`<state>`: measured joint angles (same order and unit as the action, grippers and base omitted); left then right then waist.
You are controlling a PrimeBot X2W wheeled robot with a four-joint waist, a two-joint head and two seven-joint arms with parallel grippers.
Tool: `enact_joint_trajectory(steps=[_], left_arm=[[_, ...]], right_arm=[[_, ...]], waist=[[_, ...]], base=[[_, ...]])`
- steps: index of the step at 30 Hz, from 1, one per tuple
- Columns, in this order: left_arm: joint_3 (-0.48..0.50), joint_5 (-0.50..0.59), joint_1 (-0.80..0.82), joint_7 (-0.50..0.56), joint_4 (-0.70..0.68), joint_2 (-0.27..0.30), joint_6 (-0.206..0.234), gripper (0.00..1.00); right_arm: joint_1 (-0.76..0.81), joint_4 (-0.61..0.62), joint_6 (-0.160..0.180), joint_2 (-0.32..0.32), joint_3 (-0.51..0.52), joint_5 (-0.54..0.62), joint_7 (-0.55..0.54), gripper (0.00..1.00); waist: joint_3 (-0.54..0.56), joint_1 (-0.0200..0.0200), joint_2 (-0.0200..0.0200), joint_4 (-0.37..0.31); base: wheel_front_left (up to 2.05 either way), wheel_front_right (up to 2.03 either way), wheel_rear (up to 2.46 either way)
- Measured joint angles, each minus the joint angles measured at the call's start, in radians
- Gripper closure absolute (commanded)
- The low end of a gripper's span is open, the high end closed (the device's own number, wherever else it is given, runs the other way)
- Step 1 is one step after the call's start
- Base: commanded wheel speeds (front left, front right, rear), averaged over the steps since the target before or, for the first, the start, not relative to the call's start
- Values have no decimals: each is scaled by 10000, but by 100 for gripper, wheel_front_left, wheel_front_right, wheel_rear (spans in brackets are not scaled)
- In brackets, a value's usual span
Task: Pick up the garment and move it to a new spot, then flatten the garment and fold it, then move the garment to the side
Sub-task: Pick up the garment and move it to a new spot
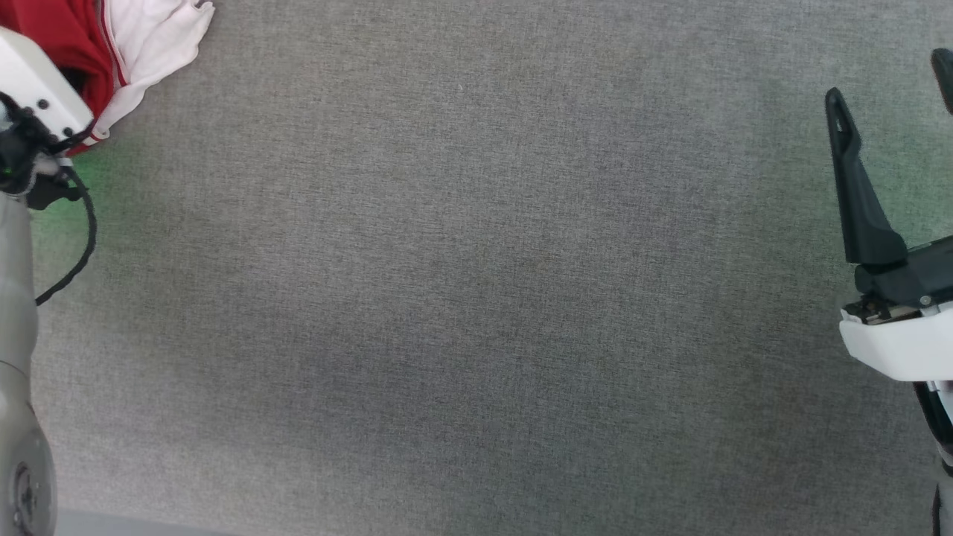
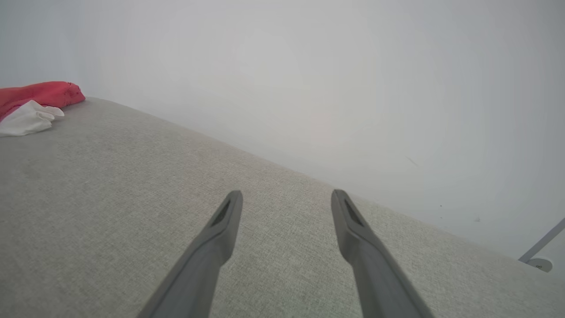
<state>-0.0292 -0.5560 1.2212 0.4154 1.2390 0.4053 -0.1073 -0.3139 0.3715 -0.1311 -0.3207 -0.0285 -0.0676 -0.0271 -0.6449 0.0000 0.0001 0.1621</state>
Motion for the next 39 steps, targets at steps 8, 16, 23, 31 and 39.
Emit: enact_joint_trajectory(steps=[8, 16, 23, 31, 39], left_arm=[[-522, 211, -1, -989, -25, -59, -161, 100], [-1244, 539, 21, -1877, -514, 153, -203, 100], [-1894, 579, 67, -2512, -1358, 502, -205, 100], [-2757, 485, 89, -2522, -2995, 978, -205, 100], [-3292, 171, -322, -1716, -5553, 1685, -205, 100]], right_arm=[[84, -334, 0, 169, 257, 67, 219, 0], [283, -1020, 0, 491, 297, 56, 589, 0], [573, -1653, 0, 792, 267, -19, 941, 0], [832, -2173, 0, 1141, 244, -36, 1306, 0], [1004, -2341, 0, 1356, 514, -46, 1549, 0]], waist=[[335, 0, -1, 249], [1335, 0, -1, 571], [2434, 1, -2, 852], [3532, 1, -2, 1163], [4171, 1, -1, 1300]], base=[[0, 0, 0], [0, 0, 0], [0, 0, 0], [0, 0, 0], [0, 0, 0]])
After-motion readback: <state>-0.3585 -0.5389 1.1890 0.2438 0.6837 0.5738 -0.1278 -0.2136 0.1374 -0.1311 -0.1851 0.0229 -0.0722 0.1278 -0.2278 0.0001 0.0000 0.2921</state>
